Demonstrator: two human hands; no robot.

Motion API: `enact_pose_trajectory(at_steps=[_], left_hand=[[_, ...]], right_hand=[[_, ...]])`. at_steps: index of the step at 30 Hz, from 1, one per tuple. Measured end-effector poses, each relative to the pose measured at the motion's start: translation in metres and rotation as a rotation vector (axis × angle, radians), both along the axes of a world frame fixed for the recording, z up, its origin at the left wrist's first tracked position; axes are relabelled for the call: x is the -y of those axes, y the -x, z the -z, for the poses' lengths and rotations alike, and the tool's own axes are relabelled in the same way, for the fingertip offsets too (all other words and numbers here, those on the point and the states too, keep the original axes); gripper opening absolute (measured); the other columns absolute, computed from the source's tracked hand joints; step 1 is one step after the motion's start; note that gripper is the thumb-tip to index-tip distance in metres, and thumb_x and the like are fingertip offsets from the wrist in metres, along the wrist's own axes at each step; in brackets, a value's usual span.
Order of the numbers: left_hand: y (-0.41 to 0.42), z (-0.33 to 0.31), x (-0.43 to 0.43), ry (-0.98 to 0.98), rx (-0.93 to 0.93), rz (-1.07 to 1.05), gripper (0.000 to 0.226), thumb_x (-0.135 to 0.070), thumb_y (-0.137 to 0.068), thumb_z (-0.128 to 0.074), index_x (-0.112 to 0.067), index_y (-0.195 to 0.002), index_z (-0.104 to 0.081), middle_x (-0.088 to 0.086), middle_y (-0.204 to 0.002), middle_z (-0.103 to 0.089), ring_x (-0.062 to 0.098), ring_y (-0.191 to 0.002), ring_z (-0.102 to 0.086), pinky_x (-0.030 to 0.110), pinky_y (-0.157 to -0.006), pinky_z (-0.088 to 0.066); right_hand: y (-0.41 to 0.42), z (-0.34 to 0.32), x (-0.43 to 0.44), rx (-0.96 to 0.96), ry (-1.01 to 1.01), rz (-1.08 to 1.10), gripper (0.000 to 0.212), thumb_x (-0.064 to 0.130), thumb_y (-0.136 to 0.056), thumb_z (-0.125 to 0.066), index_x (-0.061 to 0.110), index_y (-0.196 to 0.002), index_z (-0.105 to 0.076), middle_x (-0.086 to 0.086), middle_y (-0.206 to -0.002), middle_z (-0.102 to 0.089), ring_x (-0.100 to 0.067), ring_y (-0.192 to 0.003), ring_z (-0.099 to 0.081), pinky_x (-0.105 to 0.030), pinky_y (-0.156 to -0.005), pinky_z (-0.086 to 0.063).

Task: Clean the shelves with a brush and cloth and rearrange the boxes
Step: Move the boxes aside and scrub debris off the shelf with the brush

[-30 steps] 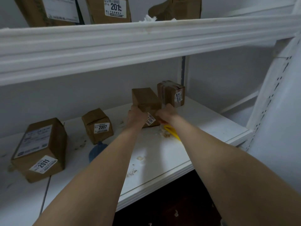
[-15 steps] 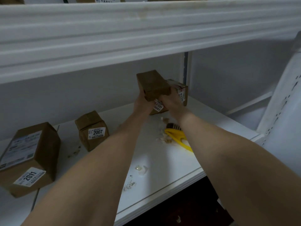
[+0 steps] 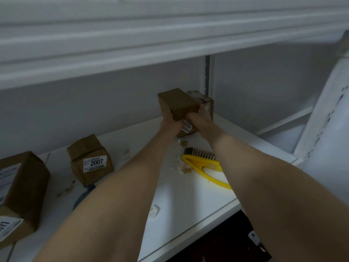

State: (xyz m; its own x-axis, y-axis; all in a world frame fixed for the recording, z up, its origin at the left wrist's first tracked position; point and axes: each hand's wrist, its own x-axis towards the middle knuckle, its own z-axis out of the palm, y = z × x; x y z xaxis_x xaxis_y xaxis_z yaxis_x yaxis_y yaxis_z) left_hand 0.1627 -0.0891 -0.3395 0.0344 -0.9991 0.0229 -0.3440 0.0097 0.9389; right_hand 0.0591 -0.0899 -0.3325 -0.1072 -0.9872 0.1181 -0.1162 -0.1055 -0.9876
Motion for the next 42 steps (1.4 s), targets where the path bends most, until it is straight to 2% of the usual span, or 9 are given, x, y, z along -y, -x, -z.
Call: enact_pose_trajectory(at_steps=[4, 9, 12, 19, 24, 28, 34, 38, 42], left_hand=[[0.008, -0.003, -0.008, -0.024, 0.064, 0.088, 0.062, -0.001, -0.088, -0.056, -0.012, -0.145, -0.033, 0.016, -0.138, -0.048, 0.029, -0.125, -0.048, 0.044, -0.106, -0.041], [0.023, -0.009, -0.028, -0.139, 0.223, 0.173, 0.053, -0.012, -0.094, -0.057, -0.001, -0.141, -0.037, 0.018, -0.143, -0.043, 0.031, -0.132, -0.041, 0.041, -0.11, -0.034], [0.017, -0.013, -0.037, -0.073, 0.31, 0.117, 0.055, -0.022, -0.092, -0.06, -0.003, -0.141, -0.04, 0.017, -0.142, -0.044, 0.031, -0.13, -0.043, 0.04, -0.11, -0.036], [-0.017, -0.015, -0.065, 0.01, 0.488, -0.064, 0.04, -0.021, -0.089, -0.057, -0.002, -0.124, -0.056, 0.02, -0.121, -0.061, 0.033, -0.111, -0.059, 0.036, -0.091, -0.05], [-0.043, -0.023, -0.096, 0.036, 0.5, -0.102, 0.037, -0.03, -0.094, -0.049, -0.003, -0.111, -0.067, 0.018, -0.111, -0.067, 0.033, -0.103, -0.063, 0.03, -0.082, -0.047], [-0.081, -0.027, -0.109, -0.02, 0.402, -0.188, 0.029, -0.01, -0.094, -0.047, 0.001, -0.115, -0.063, 0.019, -0.119, -0.063, 0.032, -0.111, -0.06, 0.033, -0.092, -0.051], [-0.157, -0.035, -0.12, -0.023, 0.552, -0.484, 0.037, -0.008, -0.097, -0.038, 0.0, -0.133, -0.04, 0.019, -0.136, -0.044, 0.032, -0.122, -0.046, 0.034, -0.099, -0.039], [-0.192, -0.031, -0.118, -0.17, 0.491, -0.647, 0.043, -0.021, -0.099, -0.041, 0.005, -0.133, -0.039, 0.022, -0.138, -0.043, 0.033, -0.126, -0.043, 0.037, -0.105, -0.035], [-0.217, -0.014, -0.113, -0.194, 0.376, -0.636, 0.039, -0.02, -0.096, -0.045, 0.007, -0.124, -0.051, 0.022, -0.125, -0.056, 0.034, -0.115, -0.054, 0.037, -0.096, -0.047]], right_hand=[[0.003, 0.009, 0.004, -0.005, -0.053, 0.005, 0.047, 0.004, -0.078, -0.065, 0.018, -0.122, -0.057, -0.005, -0.111, -0.064, -0.028, -0.113, -0.058, -0.045, -0.097, -0.049], [-0.002, 0.007, -0.01, -0.134, -0.099, 0.028, 0.055, 0.007, -0.078, -0.063, 0.012, -0.131, -0.049, -0.002, -0.095, -0.053, -0.024, -0.096, -0.054, -0.034, -0.079, -0.052], [0.003, 0.003, -0.023, -0.228, -0.088, 0.038, 0.036, 0.012, -0.086, -0.058, 0.013, -0.122, -0.058, 0.005, -0.081, -0.054, -0.016, -0.081, -0.051, -0.021, -0.059, -0.041], [0.002, -0.005, -0.051, -0.341, -0.233, 0.074, 0.039, 0.012, -0.093, -0.053, -0.003, -0.129, -0.051, -0.008, -0.104, -0.045, -0.02, -0.095, -0.043, -0.034, -0.088, -0.044], [-0.038, -0.011, -0.074, -0.396, -0.247, 0.006, 0.02, 0.021, -0.092, -0.056, 0.003, -0.1, -0.061, -0.013, -0.099, -0.055, -0.02, -0.09, -0.052, -0.031, -0.071, -0.046], [-0.073, -0.011, -0.086, -0.401, -0.25, -0.061, 0.044, 0.017, -0.09, -0.059, -0.004, -0.128, -0.053, -0.015, -0.112, -0.058, -0.02, -0.092, -0.046, -0.028, -0.077, -0.039], [-0.123, -0.008, -0.106, -0.229, -0.298, -0.23, 0.036, 0.014, -0.092, -0.059, -0.003, -0.122, -0.057, -0.012, -0.101, -0.056, -0.018, -0.069, -0.051, -0.032, -0.069, -0.045], [-0.155, -0.003, -0.118, -0.122, -0.344, -0.356, 0.044, 0.013, -0.092, -0.059, -0.002, -0.132, -0.047, -0.02, -0.123, -0.056, -0.024, -0.087, -0.056, -0.032, -0.07, -0.051], [-0.185, 0.001, -0.117, -0.063, -0.376, -0.433, 0.045, 0.005, -0.094, -0.053, -0.004, -0.136, -0.041, -0.019, -0.131, -0.052, -0.029, -0.106, -0.06, -0.037, -0.092, -0.05]])
